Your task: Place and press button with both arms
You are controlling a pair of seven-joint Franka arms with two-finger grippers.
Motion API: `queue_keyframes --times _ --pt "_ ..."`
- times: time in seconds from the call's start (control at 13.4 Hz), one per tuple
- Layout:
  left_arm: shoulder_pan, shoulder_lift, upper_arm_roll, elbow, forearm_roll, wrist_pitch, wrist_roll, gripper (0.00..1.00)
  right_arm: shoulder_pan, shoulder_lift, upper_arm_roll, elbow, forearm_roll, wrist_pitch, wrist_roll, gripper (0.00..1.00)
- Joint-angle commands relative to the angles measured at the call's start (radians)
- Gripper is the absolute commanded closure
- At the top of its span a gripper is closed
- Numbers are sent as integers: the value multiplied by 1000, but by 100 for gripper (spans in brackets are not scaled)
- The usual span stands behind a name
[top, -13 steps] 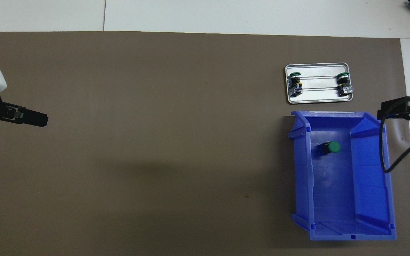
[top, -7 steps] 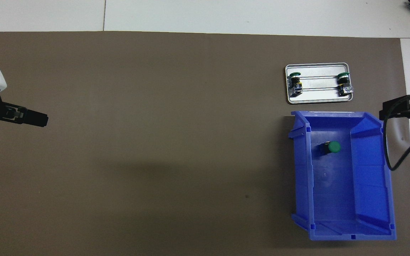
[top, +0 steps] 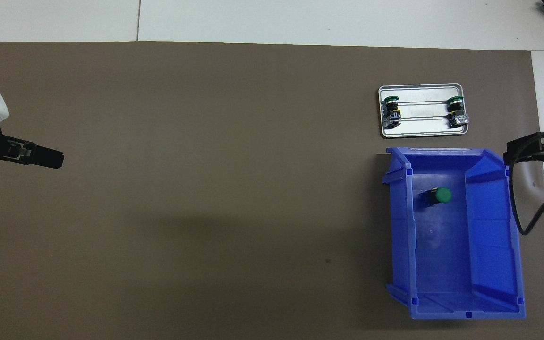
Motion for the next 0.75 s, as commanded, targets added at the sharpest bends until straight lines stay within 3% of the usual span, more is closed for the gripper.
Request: queue_keyframes --times 0.0,0.67 --pt "9 -23 -2 -22 -10 0 -7 0 -10 -2 12 14 -14 -17 -21 0" --pt "9 -23 -2 -22 -10 0 -7 0 -8 -10 12 6 -11 -17 21 0"
